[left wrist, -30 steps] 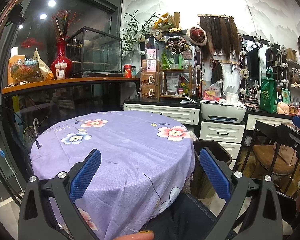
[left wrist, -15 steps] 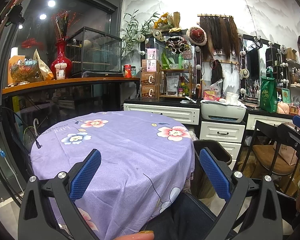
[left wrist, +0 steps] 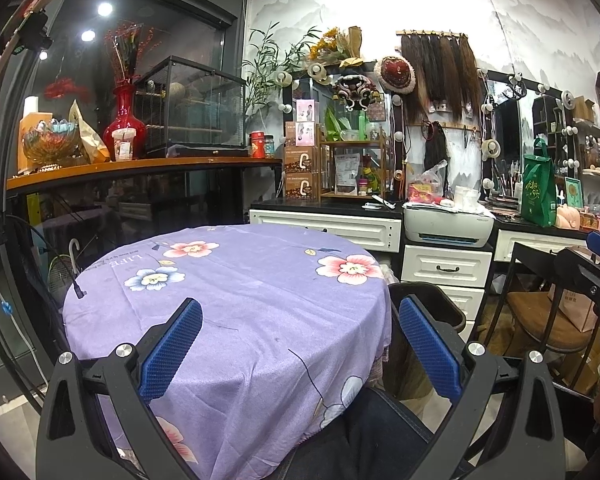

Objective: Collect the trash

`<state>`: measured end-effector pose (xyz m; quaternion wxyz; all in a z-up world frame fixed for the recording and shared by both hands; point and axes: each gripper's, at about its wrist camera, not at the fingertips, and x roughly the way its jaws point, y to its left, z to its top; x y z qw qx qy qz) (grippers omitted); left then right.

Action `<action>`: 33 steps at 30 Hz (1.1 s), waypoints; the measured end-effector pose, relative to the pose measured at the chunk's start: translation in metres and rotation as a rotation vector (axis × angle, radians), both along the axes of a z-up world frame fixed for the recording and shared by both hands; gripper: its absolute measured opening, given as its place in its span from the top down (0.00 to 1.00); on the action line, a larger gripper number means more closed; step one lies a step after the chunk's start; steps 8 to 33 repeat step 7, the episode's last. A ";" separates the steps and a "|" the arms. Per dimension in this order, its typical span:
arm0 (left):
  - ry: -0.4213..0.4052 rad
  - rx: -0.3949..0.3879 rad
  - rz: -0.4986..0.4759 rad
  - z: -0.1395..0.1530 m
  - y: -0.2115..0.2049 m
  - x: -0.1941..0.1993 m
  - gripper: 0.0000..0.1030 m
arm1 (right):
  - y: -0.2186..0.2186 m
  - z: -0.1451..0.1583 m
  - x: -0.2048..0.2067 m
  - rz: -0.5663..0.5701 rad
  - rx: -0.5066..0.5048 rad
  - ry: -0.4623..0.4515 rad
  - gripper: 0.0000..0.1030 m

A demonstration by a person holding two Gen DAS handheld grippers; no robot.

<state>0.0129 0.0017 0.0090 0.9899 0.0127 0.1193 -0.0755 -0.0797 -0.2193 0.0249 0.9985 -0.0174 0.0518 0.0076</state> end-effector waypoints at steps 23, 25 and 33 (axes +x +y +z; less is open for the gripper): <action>0.008 -0.001 -0.001 0.000 0.002 0.002 0.05 | 0.001 -0.001 0.000 -0.001 0.001 0.002 0.05; 0.008 -0.001 -0.001 0.000 0.002 0.002 0.05 | 0.001 -0.001 0.000 -0.001 0.001 0.002 0.05; 0.008 -0.001 -0.001 0.000 0.002 0.002 0.05 | 0.001 -0.001 0.000 -0.001 0.001 0.002 0.05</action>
